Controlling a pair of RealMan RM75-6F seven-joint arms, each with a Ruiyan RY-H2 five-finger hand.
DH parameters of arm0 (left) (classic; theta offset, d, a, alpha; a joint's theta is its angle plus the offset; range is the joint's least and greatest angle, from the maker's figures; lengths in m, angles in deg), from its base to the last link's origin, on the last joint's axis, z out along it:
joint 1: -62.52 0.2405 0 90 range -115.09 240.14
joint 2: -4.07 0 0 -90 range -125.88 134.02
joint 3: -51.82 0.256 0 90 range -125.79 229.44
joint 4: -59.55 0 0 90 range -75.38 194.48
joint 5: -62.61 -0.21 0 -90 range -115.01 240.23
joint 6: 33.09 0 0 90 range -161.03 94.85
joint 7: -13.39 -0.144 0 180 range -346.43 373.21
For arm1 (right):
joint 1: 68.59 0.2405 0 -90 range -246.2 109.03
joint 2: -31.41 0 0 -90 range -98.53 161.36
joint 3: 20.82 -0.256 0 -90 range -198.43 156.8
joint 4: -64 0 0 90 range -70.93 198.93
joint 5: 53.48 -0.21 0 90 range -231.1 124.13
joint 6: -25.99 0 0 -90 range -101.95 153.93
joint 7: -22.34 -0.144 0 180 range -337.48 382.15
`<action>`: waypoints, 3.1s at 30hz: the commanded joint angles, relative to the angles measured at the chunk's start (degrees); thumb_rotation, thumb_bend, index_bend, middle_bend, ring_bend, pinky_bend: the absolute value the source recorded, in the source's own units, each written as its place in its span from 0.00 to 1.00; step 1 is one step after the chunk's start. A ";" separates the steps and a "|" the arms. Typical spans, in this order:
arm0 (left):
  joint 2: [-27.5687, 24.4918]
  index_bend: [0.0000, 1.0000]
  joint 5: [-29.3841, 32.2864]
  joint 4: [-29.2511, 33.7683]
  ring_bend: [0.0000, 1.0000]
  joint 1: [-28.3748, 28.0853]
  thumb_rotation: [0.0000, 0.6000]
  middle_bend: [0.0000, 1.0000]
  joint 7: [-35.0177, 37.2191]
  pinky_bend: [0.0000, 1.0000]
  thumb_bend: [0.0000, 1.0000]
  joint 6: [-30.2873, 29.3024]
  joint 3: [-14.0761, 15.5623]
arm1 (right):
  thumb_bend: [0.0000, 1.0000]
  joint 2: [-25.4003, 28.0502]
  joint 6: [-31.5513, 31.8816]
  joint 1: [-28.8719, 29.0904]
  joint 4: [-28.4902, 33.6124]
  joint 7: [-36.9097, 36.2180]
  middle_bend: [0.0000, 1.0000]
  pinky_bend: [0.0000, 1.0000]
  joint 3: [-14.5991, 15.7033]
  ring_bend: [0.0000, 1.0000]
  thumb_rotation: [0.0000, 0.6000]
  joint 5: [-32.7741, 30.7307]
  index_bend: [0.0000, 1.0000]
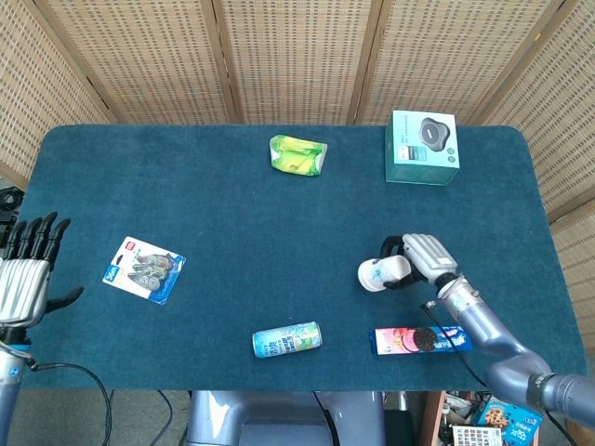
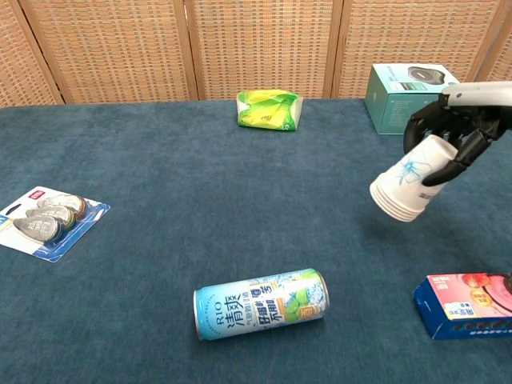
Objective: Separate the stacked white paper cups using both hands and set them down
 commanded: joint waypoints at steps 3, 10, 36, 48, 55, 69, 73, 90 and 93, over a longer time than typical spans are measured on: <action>2.34 0.00 -7.50 -5.93 0.00 -6.81 1.00 0.00 5.72 0.00 0.18 2.01 -3.32 | 0.42 1.25 -4.52 2.07 4.39 -8.02 0.61 0.64 -5.20 0.51 1.00 -5.64 0.58; 7.08 0.00 -12.21 -13.07 0.00 -14.90 1.00 0.00 8.99 0.00 0.18 4.83 -5.85 | 0.43 -1.04 -7.19 5.28 4.99 -12.34 0.61 0.64 -9.06 0.51 1.00 -14.07 0.58; 34.59 0.32 -19.45 -43.95 0.00 -34.44 1.00 0.00 20.80 0.00 0.18 -0.24 -6.31 | 0.49 -6.85 -10.10 8.71 4.72 -23.35 0.61 0.64 -16.49 0.51 1.00 -34.74 0.58; 41.32 0.43 -18.65 -51.23 0.00 -38.33 1.00 0.00 22.73 0.00 0.18 -1.56 -5.68 | 0.50 -6.26 -12.10 7.27 6.39 -24.52 0.61 0.64 -17.96 0.51 1.00 -33.54 0.58; 43.47 0.46 -18.49 -53.48 0.00 -39.82 1.00 0.00 22.64 0.00 0.18 -3.33 -5.73 | 0.52 -5.90 -12.33 7.03 6.43 -24.08 0.61 0.64 -17.75 0.51 1.00 -33.17 0.58; 45.09 0.50 -17.38 -55.95 0.00 -41.53 1.00 0.00 22.43 0.00 0.27 -5.14 -4.76 | 0.54 -5.40 -13.72 5.86 5.75 -24.43 0.61 0.64 -17.81 0.51 1.00 -31.95 0.58; 45.38 0.52 -17.09 -56.44 0.00 -41.73 1.00 0.00 22.61 0.00 0.31 -5.20 -4.26 | 0.54 -5.41 -14.14 5.68 5.47 -24.56 0.61 0.64 -17.88 0.51 1.00 -31.57 0.58; 46.10 0.63 -15.88 -56.72 0.00 -42.74 1.00 0.00 22.35 0.00 0.44 -4.81 -3.34 | 0.54 -5.88 -15.29 5.10 4.09 -25.02 0.61 0.64 -17.73 0.51 1.00 -30.50 0.58; 46.13 0.65 -15.75 -56.59 0.00 -42.86 1.00 0.00 22.02 0.00 0.47 -4.75 -3.24 | 0.54 -5.86 -15.39 4.92 4.07 -25.12 0.61 0.64 -17.84 0.51 1.00 -30.21 0.58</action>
